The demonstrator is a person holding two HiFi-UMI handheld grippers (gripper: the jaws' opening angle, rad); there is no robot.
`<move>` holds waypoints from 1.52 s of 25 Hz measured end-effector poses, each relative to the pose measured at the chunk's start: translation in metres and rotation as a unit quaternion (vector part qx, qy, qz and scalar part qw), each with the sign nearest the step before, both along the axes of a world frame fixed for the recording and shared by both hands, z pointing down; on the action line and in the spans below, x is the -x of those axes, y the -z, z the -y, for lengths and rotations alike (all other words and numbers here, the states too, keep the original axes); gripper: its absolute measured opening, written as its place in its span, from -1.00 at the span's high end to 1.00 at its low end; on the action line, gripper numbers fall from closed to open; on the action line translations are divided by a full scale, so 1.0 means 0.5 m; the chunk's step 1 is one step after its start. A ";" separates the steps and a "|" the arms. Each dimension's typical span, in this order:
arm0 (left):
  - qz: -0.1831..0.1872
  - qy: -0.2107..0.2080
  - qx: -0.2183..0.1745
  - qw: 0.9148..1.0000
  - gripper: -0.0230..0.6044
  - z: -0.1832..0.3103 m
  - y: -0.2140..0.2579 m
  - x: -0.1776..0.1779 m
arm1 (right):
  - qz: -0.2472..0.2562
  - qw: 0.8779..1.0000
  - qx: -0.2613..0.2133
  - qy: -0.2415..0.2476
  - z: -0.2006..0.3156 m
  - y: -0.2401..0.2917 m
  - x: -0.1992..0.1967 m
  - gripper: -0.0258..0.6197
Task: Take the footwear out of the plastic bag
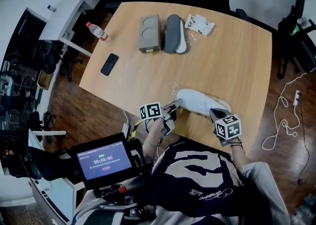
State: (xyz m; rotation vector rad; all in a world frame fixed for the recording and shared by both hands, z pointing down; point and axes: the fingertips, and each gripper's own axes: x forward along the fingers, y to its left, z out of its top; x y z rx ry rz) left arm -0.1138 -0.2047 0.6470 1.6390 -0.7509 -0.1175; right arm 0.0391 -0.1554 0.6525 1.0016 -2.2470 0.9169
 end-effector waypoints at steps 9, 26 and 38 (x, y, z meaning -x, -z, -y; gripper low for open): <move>0.008 0.021 -0.007 1.000 0.74 -0.005 -0.001 0.007 | 0.057 0.998 0.015 -0.022 -0.026 0.039 -0.046 0.93; 0.006 0.023 0.029 0.999 0.75 0.005 -0.015 0.005 | 0.092 0.988 0.128 0.006 -0.013 -0.011 -0.224 0.31; 0.001 0.041 0.044 0.998 0.75 0.002 -0.027 0.008 | 0.149 0.965 0.208 0.049 0.009 -0.012 -0.190 0.28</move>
